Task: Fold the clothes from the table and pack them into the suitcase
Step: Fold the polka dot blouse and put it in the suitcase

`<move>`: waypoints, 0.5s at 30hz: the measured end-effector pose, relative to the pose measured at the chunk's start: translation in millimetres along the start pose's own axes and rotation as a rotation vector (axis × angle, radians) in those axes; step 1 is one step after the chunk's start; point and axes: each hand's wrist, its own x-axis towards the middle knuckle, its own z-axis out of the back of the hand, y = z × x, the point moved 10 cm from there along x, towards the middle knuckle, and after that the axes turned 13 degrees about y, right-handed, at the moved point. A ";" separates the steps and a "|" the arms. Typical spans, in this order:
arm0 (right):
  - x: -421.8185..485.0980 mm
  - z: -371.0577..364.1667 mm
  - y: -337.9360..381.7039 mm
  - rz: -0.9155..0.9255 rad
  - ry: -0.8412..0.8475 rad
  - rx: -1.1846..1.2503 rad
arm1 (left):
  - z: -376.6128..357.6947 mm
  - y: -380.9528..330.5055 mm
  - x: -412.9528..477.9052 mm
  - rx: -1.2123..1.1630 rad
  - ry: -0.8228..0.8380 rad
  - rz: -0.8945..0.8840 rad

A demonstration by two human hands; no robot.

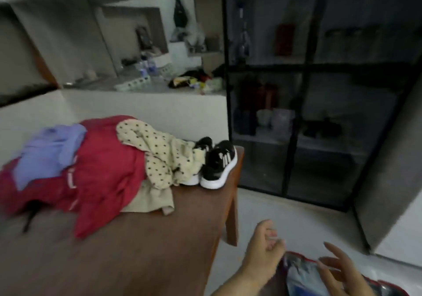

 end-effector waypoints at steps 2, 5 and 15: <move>5.7 -29.5 45.9 0.044 0.062 -0.042 | 63.4 -33.6 -31.6 0.014 -0.085 -0.066; 11.8 -77.0 105.5 0.132 0.178 -0.075 | 152.2 -62.2 -91.8 -0.017 -0.261 -0.098; 58.5 -228.4 224.1 0.306 0.462 -0.220 | 340.0 -68.0 -183.1 0.109 -0.644 -0.120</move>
